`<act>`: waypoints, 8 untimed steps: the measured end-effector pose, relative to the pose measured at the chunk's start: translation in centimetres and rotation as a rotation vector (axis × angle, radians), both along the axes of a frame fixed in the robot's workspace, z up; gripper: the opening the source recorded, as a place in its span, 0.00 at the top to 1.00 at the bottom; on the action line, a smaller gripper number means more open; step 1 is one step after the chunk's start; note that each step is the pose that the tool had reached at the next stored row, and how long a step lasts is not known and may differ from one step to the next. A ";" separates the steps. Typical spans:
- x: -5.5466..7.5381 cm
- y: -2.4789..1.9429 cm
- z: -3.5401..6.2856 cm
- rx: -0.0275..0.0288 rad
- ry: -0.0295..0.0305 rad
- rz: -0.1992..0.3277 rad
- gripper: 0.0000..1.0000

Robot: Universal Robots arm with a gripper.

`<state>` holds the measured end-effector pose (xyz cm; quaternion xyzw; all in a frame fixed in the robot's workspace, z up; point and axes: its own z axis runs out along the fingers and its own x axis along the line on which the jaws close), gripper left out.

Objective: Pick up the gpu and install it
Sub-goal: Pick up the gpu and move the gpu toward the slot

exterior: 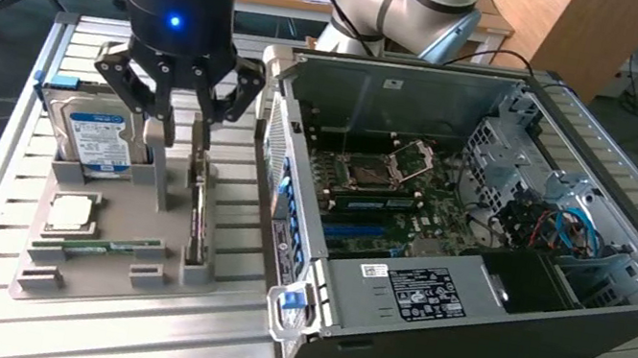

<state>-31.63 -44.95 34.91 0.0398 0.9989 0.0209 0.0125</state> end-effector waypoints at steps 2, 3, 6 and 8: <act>0.0 0.00 -0.04 -0.0001 0.0001 0.000 0.59; 0.0 0.00 -0.04 -0.0001 0.0001 0.000 0.59; 0.0 0.00 -0.19 0.0004 -0.0003 0.000 0.59; 0.0 0.00 -0.37 0.0001 -0.0001 0.000 0.59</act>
